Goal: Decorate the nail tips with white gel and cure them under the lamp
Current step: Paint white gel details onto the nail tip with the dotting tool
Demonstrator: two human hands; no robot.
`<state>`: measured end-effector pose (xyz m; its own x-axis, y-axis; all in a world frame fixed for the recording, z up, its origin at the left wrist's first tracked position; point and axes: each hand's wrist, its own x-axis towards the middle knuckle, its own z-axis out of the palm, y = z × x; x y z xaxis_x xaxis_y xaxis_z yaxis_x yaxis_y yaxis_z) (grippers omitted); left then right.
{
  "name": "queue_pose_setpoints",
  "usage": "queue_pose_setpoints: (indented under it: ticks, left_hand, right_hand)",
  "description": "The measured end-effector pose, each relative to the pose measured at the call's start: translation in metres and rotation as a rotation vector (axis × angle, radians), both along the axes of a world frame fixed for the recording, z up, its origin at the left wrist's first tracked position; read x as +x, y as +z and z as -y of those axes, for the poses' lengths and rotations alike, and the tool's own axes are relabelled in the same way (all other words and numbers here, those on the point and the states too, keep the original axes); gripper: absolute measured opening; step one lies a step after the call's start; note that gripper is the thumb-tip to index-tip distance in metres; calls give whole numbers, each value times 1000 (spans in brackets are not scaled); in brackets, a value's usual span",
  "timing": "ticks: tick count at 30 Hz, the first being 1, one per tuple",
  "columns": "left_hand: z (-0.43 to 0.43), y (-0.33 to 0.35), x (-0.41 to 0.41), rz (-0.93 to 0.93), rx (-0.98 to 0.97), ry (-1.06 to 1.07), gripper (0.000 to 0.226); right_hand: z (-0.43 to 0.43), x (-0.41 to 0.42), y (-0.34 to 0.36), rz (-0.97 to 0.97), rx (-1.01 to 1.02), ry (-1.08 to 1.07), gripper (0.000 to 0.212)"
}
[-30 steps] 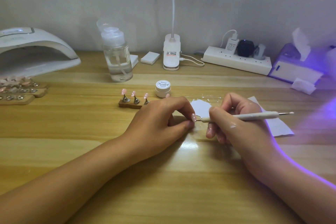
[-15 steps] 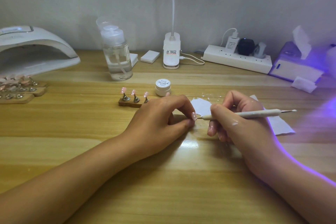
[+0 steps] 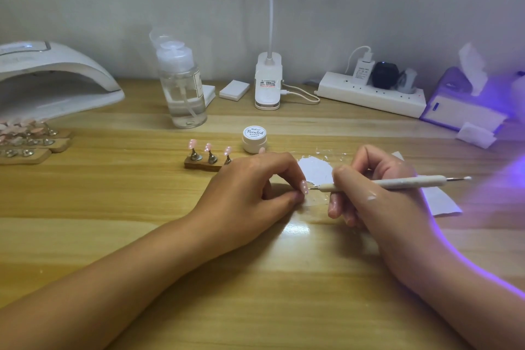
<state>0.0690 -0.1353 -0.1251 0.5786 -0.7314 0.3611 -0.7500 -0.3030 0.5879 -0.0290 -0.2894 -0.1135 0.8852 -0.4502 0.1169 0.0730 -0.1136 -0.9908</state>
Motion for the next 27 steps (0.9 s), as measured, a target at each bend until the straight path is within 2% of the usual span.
queue_pose_setpoints:
  ticks: [27]
  left_hand:
    - [0, 0, 0, 20, -27, -22, 12]
  right_hand:
    - [0, 2, -4, 51, -2, 0, 31]
